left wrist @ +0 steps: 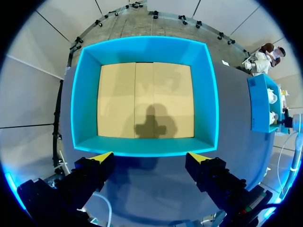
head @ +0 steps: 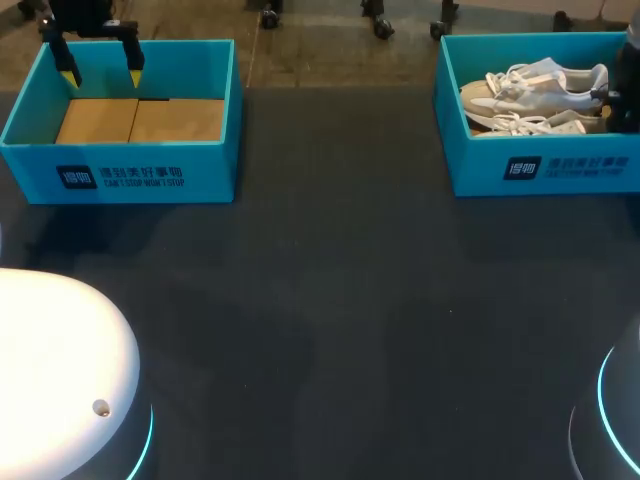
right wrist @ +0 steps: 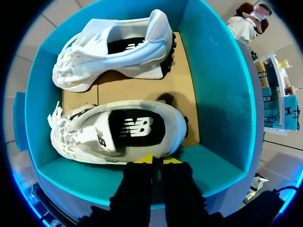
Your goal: Take the shoe out of the shoebox, open the shoe tongue, remove and reinsert the insole, then place the shoe into the shoebox
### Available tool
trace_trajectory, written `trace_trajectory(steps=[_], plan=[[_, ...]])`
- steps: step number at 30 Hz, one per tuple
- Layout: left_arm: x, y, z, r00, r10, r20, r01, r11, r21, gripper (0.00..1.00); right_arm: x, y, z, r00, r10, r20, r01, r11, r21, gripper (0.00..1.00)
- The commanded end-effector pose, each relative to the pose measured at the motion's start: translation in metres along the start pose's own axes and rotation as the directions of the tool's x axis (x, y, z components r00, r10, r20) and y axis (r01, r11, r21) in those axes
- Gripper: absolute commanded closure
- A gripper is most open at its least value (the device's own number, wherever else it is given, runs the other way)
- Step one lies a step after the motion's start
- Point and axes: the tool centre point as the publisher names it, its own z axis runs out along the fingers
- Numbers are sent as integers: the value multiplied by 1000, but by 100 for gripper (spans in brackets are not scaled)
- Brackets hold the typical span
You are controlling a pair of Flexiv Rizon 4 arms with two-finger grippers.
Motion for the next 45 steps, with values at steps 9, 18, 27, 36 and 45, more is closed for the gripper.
trace_trajectory(steps=[9, 18, 27, 36, 45], plan=[[0, 0, 0, 1000, 0, 1, 0, 1000, -1, 0, -4, 3, -6, 1000, 22, -4, -22, 1000, 5, 100], [0, 0, 0, 1000, 0, 1, 0, 1000, -1, 0, -7, 6, -14, 999, 42, -14, -42, 999, -8, 100], [0, 0, 0, 1000, 0, 1, 0, 1000, -1, 0, 2, 15, 2, 999, 29, -16, -28, 999, 25, 69], [0, 0, 0, 1000, 0, 1, 0, 1000, -1, 0, -4, 24, -5, 1000, 26, 4, -26, 999, 18, 24], [0, 0, 0, 1000, 0, 1, 0, 1000, -1, 0, -7, 23, -19, 999, -4, 55, 4, 1000, -4, 10]])
